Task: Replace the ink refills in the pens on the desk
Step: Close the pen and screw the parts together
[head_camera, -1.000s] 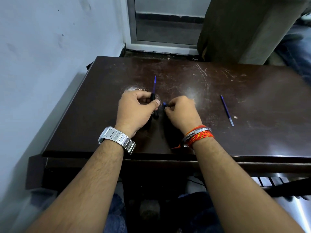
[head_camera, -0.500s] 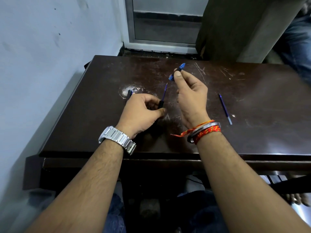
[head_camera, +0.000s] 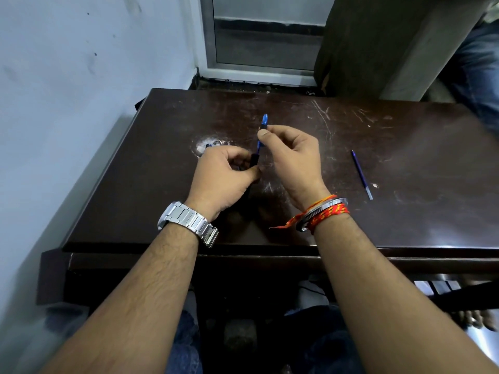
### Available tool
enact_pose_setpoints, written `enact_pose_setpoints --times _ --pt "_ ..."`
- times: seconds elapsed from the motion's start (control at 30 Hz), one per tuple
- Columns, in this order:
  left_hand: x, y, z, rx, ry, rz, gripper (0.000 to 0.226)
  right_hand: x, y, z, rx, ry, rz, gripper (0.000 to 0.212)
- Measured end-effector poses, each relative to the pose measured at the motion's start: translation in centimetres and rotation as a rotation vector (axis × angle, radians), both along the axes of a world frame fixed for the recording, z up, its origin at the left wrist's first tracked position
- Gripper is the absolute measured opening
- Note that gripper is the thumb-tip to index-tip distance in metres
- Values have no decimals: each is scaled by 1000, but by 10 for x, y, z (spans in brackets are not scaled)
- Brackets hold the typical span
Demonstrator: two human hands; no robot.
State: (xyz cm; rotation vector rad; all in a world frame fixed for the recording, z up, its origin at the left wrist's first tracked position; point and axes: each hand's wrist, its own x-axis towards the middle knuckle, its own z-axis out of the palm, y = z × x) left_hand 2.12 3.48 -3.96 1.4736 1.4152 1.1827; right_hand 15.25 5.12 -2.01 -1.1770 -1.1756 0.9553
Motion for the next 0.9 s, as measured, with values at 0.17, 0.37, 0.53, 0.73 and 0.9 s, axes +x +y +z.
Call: enact_pose_setpoints --times 0.17,0.37,0.53,0.73,0.9 --pt "-1 -1 3 16 31 52 12 -4 -2 -3 -65 -10 66 7" --pt "0 0 3 35 26 87 13 -2 -2 -6 -62 17 21 25" --pt "1 0 2 48 6 95 18 -2 0 -4 -88 76 36 13" --pt "0 -1 3 92 14 106 31 -3 -1 -3 -61 95 27 10" --pt "3 0 4 71 -33 93 28 -3 0 -3 -51 126 45 12"
